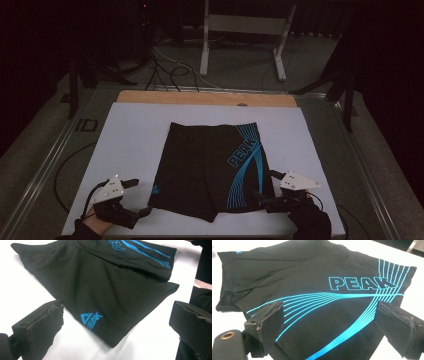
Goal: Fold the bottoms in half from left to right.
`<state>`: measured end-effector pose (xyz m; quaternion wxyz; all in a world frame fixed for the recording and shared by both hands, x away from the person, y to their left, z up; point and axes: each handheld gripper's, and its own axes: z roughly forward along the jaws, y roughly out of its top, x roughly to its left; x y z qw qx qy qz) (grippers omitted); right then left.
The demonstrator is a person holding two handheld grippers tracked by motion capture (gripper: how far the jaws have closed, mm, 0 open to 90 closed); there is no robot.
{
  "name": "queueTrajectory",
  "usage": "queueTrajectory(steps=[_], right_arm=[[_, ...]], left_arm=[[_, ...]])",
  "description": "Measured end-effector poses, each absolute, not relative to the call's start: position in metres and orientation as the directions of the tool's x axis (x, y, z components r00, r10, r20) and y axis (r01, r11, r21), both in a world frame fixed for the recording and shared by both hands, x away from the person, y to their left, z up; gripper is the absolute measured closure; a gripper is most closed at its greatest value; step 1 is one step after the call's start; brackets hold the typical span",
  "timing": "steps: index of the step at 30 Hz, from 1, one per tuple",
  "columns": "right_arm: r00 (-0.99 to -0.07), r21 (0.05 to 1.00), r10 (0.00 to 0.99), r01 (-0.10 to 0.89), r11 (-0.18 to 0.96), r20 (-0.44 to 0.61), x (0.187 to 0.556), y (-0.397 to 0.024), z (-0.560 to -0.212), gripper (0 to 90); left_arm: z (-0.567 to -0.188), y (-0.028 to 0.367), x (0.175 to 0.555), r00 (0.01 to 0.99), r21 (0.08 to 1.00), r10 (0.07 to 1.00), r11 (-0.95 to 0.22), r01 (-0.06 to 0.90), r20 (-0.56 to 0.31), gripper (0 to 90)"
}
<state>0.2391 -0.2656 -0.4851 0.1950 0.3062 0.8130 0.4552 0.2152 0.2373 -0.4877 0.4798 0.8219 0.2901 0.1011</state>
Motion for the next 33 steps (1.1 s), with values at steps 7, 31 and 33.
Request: queueTrajectory(steps=[7, 31, 33], right_arm=[[-0.732, 0.853, 0.680, 0.334, 0.401, -0.033, 0.240, -0.266, -0.485, 9.3], [-0.757, 0.802, 0.653, 0.371, 0.469, -0.032, 0.233, -0.255, -0.457, 9.3], [-0.758, 0.806, 0.651, 0.366, 0.465, -0.031, 0.233, -0.255, -0.453, 9.3]], left_arm=[[-0.487, 0.236, 0.215, 0.820, 0.845, 0.561, -0.381, 0.375, -0.111, 0.0], [-0.466, 0.222, 0.208, 0.870, 0.853, 0.479, -0.401, 0.335, -0.117, 0.0], [-0.463, 0.221, 0.208, 0.870, 0.855, 0.478, -0.397, 0.333, -0.117, 0.0]])
